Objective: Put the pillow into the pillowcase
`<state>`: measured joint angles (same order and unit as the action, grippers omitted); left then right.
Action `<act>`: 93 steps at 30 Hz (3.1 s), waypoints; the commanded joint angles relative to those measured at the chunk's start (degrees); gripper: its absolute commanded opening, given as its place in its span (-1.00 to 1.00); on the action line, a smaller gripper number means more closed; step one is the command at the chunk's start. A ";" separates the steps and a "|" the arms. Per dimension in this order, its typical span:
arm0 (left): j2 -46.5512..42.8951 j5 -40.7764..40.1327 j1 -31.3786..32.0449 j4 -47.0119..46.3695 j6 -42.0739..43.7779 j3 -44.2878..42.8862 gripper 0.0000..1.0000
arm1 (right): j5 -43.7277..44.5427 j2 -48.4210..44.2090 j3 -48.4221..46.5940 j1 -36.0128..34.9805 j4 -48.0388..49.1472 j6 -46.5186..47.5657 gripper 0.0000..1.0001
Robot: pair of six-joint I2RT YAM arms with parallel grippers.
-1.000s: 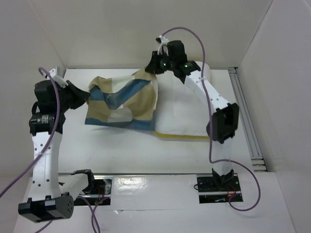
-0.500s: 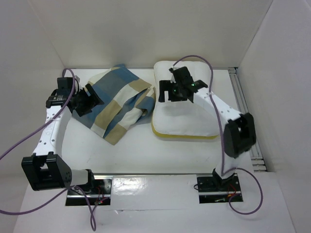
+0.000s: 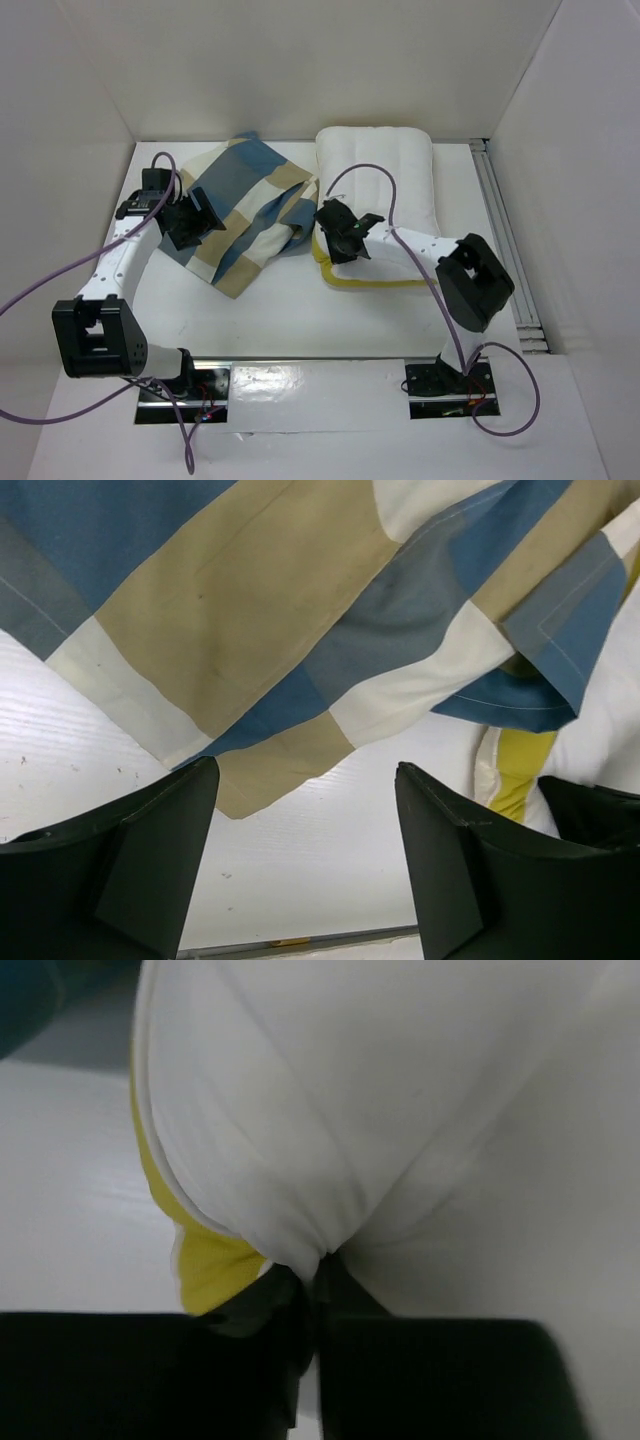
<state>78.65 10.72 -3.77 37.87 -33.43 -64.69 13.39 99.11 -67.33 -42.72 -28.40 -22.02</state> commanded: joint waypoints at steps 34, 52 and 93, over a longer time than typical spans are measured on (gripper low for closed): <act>-1.22 -1.40 -0.36 -4.47 -7.18 17.05 0.70 | -6.98 8.02 -6.94 -3.34 23.04 -18.75 0.78; 10.28 -9.92 -11.95 -3.94 -8.23 4.14 0.69 | -4.16 13.74 -8.34 -1.75 24.80 -20.61 -0.54; 20.95 -19.60 -15.65 3.00 -8.93 -23.45 -1.00 | -13.81 0.67 -15.63 2.55 12.07 -1.21 -1.00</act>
<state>107.59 -7.09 -17.74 39.94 -42.28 -82.89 2.20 108.55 -77.43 -40.69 -12.10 -30.59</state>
